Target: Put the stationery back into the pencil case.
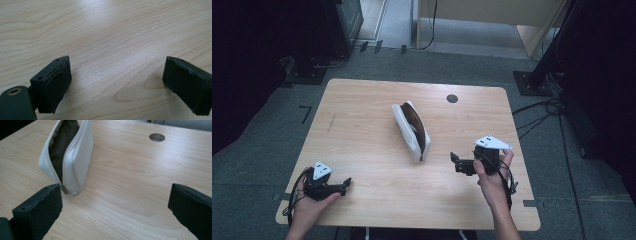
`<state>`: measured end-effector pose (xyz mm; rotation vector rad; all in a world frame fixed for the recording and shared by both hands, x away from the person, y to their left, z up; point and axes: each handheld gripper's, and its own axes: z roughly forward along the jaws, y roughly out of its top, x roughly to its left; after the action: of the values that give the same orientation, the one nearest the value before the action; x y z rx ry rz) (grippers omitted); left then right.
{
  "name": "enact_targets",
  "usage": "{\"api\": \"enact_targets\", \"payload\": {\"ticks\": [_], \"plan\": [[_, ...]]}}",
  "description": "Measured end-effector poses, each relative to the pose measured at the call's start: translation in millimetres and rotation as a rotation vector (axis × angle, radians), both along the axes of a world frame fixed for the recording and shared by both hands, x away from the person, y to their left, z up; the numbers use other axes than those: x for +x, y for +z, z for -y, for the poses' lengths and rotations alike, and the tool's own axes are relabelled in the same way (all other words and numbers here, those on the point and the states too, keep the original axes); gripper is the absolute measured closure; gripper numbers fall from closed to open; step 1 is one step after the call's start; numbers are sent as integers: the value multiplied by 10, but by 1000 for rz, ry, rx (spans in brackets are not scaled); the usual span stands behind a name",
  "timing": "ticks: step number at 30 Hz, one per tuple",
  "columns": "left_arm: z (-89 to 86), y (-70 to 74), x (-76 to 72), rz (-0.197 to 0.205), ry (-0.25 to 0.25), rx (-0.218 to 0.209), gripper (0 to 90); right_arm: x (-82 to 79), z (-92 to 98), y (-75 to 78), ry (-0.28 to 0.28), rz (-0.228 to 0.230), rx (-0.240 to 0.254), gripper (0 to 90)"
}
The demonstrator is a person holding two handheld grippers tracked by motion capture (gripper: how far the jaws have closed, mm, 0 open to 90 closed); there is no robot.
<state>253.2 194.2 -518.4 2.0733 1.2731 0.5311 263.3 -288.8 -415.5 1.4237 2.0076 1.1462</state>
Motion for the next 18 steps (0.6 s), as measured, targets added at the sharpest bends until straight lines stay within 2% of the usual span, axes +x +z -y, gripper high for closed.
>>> {"api": "enact_targets", "payload": {"ticks": [18], "plan": [[0,0,0,0,0,0,86,-278,422,-386,-81,-37,3,0]]}}
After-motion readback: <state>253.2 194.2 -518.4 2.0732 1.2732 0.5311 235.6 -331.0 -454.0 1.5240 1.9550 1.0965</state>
